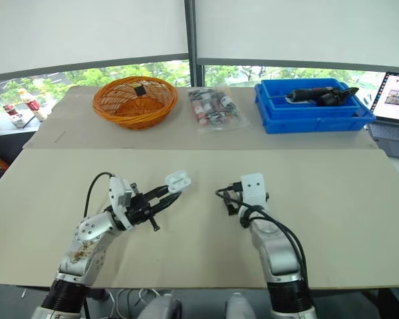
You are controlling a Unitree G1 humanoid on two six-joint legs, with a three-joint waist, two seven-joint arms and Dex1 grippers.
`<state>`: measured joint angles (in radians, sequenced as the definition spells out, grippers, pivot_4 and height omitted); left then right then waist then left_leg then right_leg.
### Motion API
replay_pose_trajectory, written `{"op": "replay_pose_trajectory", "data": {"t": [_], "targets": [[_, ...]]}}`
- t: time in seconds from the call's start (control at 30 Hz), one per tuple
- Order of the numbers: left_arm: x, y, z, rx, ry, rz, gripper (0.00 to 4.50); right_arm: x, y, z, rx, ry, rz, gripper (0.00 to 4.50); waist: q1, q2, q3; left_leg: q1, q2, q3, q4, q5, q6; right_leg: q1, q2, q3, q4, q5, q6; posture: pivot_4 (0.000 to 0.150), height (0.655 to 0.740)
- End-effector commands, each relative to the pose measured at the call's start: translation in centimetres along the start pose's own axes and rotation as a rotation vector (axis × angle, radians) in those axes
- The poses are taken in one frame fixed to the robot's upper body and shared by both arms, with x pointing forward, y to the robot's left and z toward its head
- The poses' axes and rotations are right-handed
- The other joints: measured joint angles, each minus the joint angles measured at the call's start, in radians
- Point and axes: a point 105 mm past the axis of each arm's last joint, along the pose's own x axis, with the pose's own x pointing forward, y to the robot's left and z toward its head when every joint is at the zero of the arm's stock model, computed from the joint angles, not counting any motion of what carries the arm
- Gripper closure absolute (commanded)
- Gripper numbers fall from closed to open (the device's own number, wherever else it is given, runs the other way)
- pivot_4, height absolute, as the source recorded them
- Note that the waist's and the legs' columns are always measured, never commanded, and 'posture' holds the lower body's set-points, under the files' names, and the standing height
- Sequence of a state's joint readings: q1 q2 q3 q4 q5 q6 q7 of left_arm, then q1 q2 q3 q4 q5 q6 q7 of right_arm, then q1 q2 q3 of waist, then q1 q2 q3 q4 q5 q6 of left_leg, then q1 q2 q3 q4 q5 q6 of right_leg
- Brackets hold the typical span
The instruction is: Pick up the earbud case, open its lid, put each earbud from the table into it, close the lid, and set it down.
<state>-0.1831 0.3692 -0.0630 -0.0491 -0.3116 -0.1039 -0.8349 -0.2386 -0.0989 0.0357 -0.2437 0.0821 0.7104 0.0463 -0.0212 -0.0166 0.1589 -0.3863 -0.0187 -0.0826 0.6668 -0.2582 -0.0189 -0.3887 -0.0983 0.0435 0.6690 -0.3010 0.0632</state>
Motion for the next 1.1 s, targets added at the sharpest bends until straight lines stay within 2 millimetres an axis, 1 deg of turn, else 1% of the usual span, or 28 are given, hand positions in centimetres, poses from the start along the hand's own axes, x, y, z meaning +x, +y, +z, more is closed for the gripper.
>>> {"op": "replay_pose_trajectory", "data": {"t": [0.03, 0.07, 0.23, 0.27, 0.37, 0.4, 0.5, 0.7, 0.77, 0.83, 0.9, 0.97, 1.03, 1.07, 1.1], "targets": [[0.1, -0.3, 0.9, 0.031, -0.019, -0.012, 3.97, 0.1, -0.2, -1.5, 0.034, 0.071, -0.019, 0.52, 0.000, 0.000, 0.000, 0.000, 0.000, 0.000, 0.000, 0.000, 0.000, 0.000, 0.000, 0.000, 0.000, 0.000, 0.000, 0.150, 0.7400], [0.1, -0.3, 0.8, 0.030, -0.018, -0.013, 3.97, 0.1, -0.2, -1.6, 0.036, 0.077, -0.022, 0.76, 0.000, 0.000, 0.000, 0.000, 0.000, 0.000, 0.000, 0.000, 0.000, 0.000, 0.000, 0.000, 0.000, 0.000, 0.000, 0.150, 0.7400], [0.1, -0.5, 0.7, 0.030, -0.012, -0.015, 3.97, 0.3, -0.4, -1.7, 0.025, 0.091, -0.035, 2.58, -0.003, 0.000, -0.001, 0.001, 0.000, 0.000, -0.001, 0.000, 0.000, 0.000, 0.000, 0.000, 0.000, 0.000, 0.000, 0.150, 0.7400], [0.1, -0.5, 0.6, 0.030, -0.011, -0.015, 3.97, 0.3, -0.4, -1.8, 0.033, 0.096, -0.033, 2.89, -0.004, 0.000, -0.001, 0.001, 0.000, 0.000, -0.001, 0.000, 0.000, 0.000, 0.000, 0.000, 0.000, 0.000, 0.000, 0.150, 0.7400], [0.0, -0.7, 0.5, 0.027, -0.007, -0.013, 3.97, 0.3, -0.1, -1.3, -0.008, 0.081, -0.006, 3.93, -0.011, 0.000, -0.001, 0.001, 0.000, 0.000, -0.001, 0.000, 0.000, 0.000, 0.000, 0.000, 0.000, 0.000, 0.000, 0.150, 0.7400], [-0.1, -0.7, 0.5, 0.026, -0.007, -0.012, 3.97, 0.2, 0.0, -1.2, -0.021, 0.077, 0.005, 4.16, -0.014, 0.000, -0.001, 0.001, 0.000, 0.000, -0.002, 0.000, 0.000, 0.000, 0.000, 0.000, 0.000, 0.000, 0.000, 0.150, 0.7400], [-0.1, -1.0, 0.4, 0.025, -0.007, -0.011, 3.97, 0.0, 0.2, -0.9, -0.053, 0.066, 0.044, 4.17, -0.020, 0.000, -0.001, 0.002, 0.000, 0.000, -0.002, 0.000, 0.000, 0.000, 0.000, 0.000, 0.000, 0.000, 0.000, 0.150, 0.7400], [-0.2, -1.1, 0.4, 0.022, -0.007, -0.005, 3.97, -0.9, 1.2, 1.0, -0.163, -0.015, 0.207, 4.17, -0.021, 0.000, -0.001, 0.001, 0.001, 0.000, -0.002, 0.000, 0.000, 0.000, 0.001, 0.000, 0.000, 0.000, 0.000, 0.150, 0.7400], [-0.2, -1.2, 0.5, 0.021, -0.007, -0.005, 3.97, -1.8, 2.1, 2.1, -0.249, -0.067, 0.338, 4.17, -0.021, 0.001, -0.001, 0.001, 0.001, 0.000, -0.003, 0.000, 0.000, 0.000, 0.001, 0.000, 0.000, 0.000, 0.000, 0.150, 0.7400], [-0.3, -1.3, 0.6, 0.019, -0.006, -0.005, 3.97, -3.5, 3.0, 3.2, -0.316, -0.141, 0.536, 4.17, -0.019, 0.001, -0.001, 0.000, 0.000, 0.000, -0.003, 0.000, 0.000, 0.000, 0.001, 0.000, -0.003, 0.000, 0.000, 0.150, 0.7400], [-0.5, -1.4, 0.6, 0.017, -0.002, -0.003, 3.97, -5.9, 3.7, 3.9, -0.377, -0.191, 0.744, 4.17, -0.018, 0.001, -0.001, 0.000, 0.000, 0.000, -0.003, 0.000, 0.001, 0.000, 0.000, 0.000, -0.004, 0.000, 0.000, 0.150, 0.7400], [-0.7, -1.5, 0.7, 0.015, 0.002, -0.001, 3.97, -8.4, 3.2, 3.3, -0.441, -0.105, 0.950, 4.17, -0.016, 0.000, -0.001, -0.001, 0.000, 0.000, -0.002, 0.000, 0.001, 0.001, 0.000, 0.000, -0.005, 0.000, 0.000, 0.150, 0.7400], [-0.9, -1.7, 0.8, 0.015, 0.006, -0.001, 3.97, -9.8, 2.0, 2.9, -0.505, -0.025, 1.050, 4.17, -0.012, 0.000, 0.000, -0.001, 0.000, 0.000, -0.002, 0.000, 0.001, 0.002, 0.000, -0.001, -0.005, 0.000, 0.000, 0.150, 0.7400], [-1.1, -1.8, 0.8, 0.015, 0.011, -0.002, 3.97, -10.3, 0.9, 2.6, -0.573, 0.012, 1.081, 4.17, -0.010, 0.000, 0.000, 0.000, 0.000, 0.000, -0.002, 0.000, 0.001, 0.002, 0.000, -0.001, -0.006, 0.000, 0.000, 0.150, 0.7400], [-1.3, -1.8, 0.7, 0.015, 0.016, -0.001, 3.97, -10.7, -0.6, 2.0, -0.691, 0.056, 1.116, 4.17, -0.007, 0.000, 0.000, 0.000, 0.000, 0.001, -0.002, 0.000, 0.001, 0.002, 0.000, 0.000, -0.006, 0.000, 0.000, 0.150, 0.7400]]}}
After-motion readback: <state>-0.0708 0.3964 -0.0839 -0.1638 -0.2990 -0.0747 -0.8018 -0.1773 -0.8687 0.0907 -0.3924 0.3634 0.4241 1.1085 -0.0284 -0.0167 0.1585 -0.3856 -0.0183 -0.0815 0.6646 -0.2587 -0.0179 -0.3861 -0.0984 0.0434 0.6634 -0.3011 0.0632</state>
